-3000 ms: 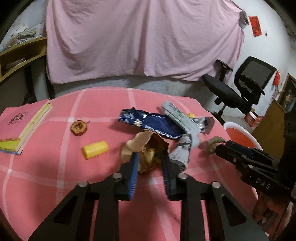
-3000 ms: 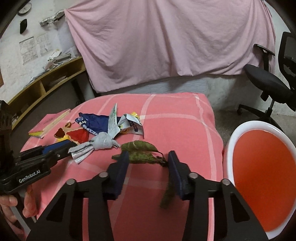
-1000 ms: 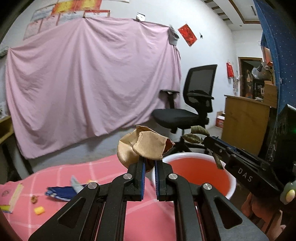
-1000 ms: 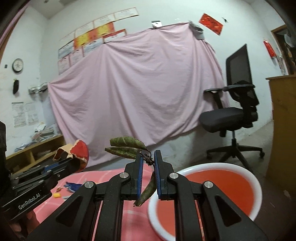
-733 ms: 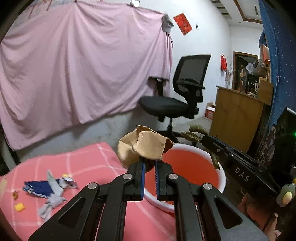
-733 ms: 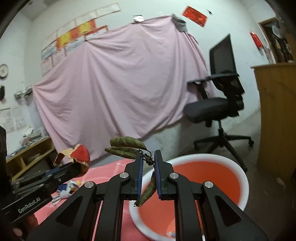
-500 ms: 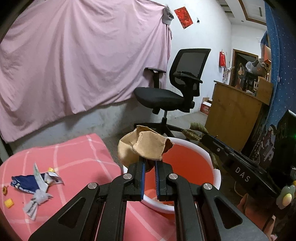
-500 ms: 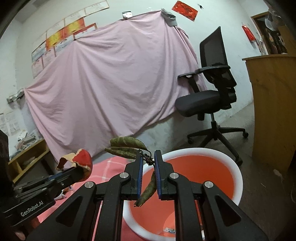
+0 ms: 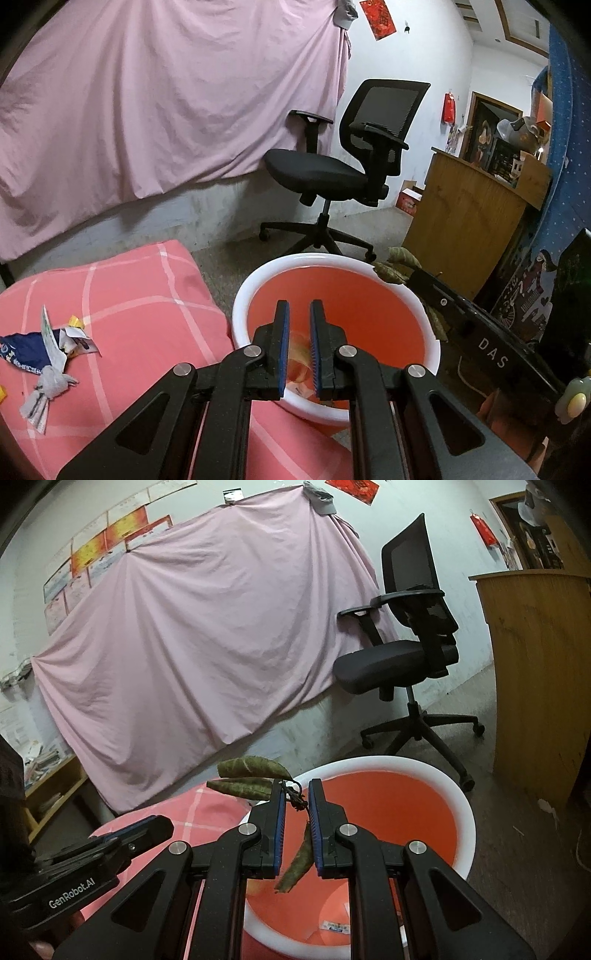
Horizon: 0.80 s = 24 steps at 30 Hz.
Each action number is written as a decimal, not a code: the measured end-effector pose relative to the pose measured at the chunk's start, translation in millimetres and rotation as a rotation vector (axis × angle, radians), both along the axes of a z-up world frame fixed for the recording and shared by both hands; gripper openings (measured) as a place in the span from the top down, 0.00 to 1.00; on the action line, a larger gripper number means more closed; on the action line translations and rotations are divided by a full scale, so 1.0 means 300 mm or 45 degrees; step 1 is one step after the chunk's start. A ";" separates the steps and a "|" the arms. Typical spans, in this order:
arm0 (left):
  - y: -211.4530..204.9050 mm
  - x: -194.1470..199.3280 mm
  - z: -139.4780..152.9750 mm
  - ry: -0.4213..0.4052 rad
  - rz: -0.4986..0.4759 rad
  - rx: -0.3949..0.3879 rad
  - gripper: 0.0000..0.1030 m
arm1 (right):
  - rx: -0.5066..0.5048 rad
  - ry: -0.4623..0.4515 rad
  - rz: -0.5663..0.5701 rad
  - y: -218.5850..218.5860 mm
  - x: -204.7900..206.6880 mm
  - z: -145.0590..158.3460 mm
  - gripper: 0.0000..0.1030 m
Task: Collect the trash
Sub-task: 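Open both tools over the bucket to drop the pods and wrapper, then move both tools back over the table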
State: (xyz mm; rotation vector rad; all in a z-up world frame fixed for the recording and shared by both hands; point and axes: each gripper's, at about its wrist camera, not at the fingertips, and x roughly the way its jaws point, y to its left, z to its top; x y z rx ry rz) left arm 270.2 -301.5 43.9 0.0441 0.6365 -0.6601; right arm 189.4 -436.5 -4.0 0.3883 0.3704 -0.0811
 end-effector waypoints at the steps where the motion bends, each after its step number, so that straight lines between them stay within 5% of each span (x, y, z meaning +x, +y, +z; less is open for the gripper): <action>1: 0.003 0.000 -0.001 0.002 0.005 -0.001 0.89 | 0.000 0.005 0.001 -0.001 0.002 -0.001 0.89; 5: 0.026 0.000 -0.001 -0.006 0.039 -0.035 0.72 | -0.004 0.020 0.005 0.000 0.006 -0.004 0.88; 8: 0.049 -0.003 0.010 -0.018 0.068 -0.063 0.70 | -0.005 0.021 0.008 0.002 0.007 -0.004 0.88; 12: 0.085 -0.005 0.022 -0.032 0.109 -0.076 0.69 | -0.009 0.010 0.013 0.006 0.008 -0.001 0.66; 15: 0.119 -0.008 0.031 -0.041 0.146 -0.086 0.69 | -0.016 -0.002 0.022 0.015 0.012 0.003 0.66; 23: 0.259 -0.051 0.061 -0.135 0.300 -0.160 0.49 | -0.077 -0.107 0.061 0.076 -0.003 0.039 0.42; 24: 0.282 -0.059 0.064 -0.149 0.321 -0.171 0.45 | -0.086 -0.120 0.066 0.085 -0.004 0.044 0.32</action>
